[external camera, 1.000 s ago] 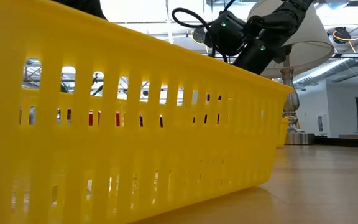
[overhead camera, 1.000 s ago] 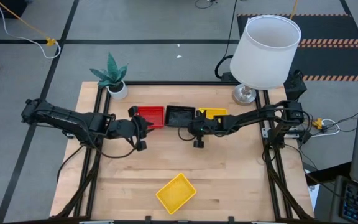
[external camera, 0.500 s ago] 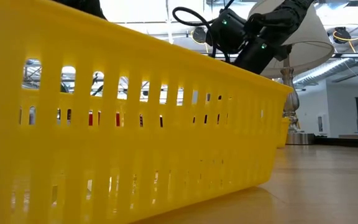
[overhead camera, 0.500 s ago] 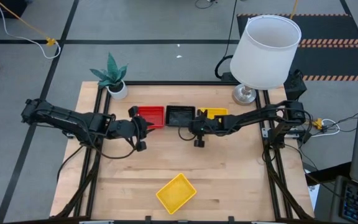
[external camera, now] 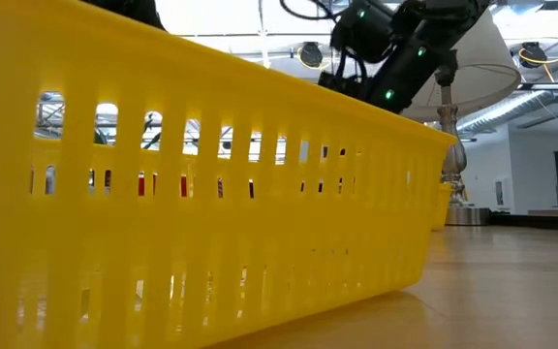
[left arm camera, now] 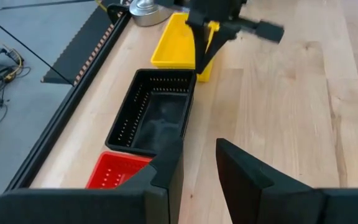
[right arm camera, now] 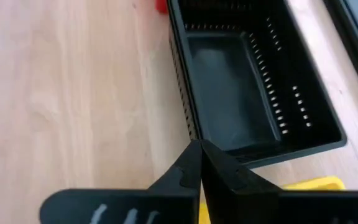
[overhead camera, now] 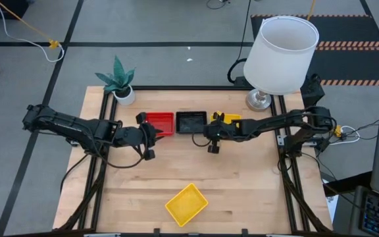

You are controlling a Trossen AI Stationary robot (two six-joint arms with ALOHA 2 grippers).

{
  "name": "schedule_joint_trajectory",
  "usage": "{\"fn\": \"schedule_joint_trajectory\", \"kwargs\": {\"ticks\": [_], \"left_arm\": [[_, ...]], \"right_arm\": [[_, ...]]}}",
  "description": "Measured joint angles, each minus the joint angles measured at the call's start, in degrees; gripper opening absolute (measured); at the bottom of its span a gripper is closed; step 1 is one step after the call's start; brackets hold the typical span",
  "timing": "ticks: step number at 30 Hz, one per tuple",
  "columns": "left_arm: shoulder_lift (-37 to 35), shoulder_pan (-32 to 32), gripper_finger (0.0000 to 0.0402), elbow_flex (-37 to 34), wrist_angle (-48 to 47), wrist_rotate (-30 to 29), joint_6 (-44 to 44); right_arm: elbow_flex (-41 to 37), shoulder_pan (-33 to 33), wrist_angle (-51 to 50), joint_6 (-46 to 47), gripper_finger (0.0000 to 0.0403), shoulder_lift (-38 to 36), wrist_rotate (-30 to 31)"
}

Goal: Stack baskets by color
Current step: Stack the bottom black bin on top of the top black bin, then stack the bottom yellow bin on top of the top yellow bin

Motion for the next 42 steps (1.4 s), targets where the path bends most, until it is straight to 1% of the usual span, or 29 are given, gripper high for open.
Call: {"fn": "schedule_joint_trajectory", "kwargs": {"ticks": [2, 3, 6, 8, 10, 14, 17, 22, 26, 30, 32, 37, 42], "left_arm": [[0.0, 0.0, 0.0097, 0.0, -0.03, 0.02, 0.0], [0.0, 0.0, 0.0097, 0.0, -0.05, 0.02, 0.0], [0.0, 0.0, 0.0097, 0.0, -0.04, 0.04, -0.02], [0.0, 0.0, 0.0097, 0.0, -0.03, 0.04, -0.01], [0.0, 0.03, 0.0097, 0.0, -0.02, 0.02, 0.0], [0.0, 0.24, 0.0097, 0.0, 0.38, 0.05, 0.26], [0.0, 0.24, 0.0097, 0.0, 0.75, 0.06, 0.65], [0.02, 0.24, 0.0097, 0.0, 0.8, 0.04, 1.91], [0.02, 0.24, 0.0097, 0.0, 0.96, 0.03, 3.73], [0.02, 0.24, 0.0097, 0.0, 0.93, 0.02, 5.01], [0.02, 0.24, 0.0097, 0.0, 0.93, 0.02, 5.75], [0.02, 0.31, 0.0097, 0.0, 1.17, -0.02, 6.49], [0.02, 0.57, 0.0097, 0.0, 2.31, -0.09, 7.52]], "right_arm": [[0.0, 0.81, -1.16, 1.31, 0.0, -1.95, -0.69], [0.0, 1.33, -1.75, 2.23, 0.0, -2.98, -2.0], [0.0, 3.77, -4.08, 5.39, 0.0, -6.72, -8.24], [0.04, 6.65, -5.03, 6.44, 0.0001, -8.75, -10.77], [1.07, 10.36, -8.5, 7.14, 0.0003, -9.78, -10.82], [6.61, 18.32, -15.54, 8.05, 0.0013, -9.06, -10.43], [12.45, 23.24, -18.29, 9.43, 0.0023, -6.17, -10.15], [23.32, 29.24, -25.6, 9.17, 0.0042, 1.44, -10.14], [31.11, 32.47, -30.15, 7.1, 0.0061, 8.71, -10.5], [37.02, 33.88, -32.71, 5.38, 0.0083, 14.44, -10.77], [39.33, 33.92, -34.05, 5.01, 0.0094, 17.13, -11.17], [43.35, 33.91, -33.94, 4.84, 0.0124, 21.47, -14.8], [43.69, 34.26, -34.31, 4.92, 0.0147, 22.77, -15.27]]}}
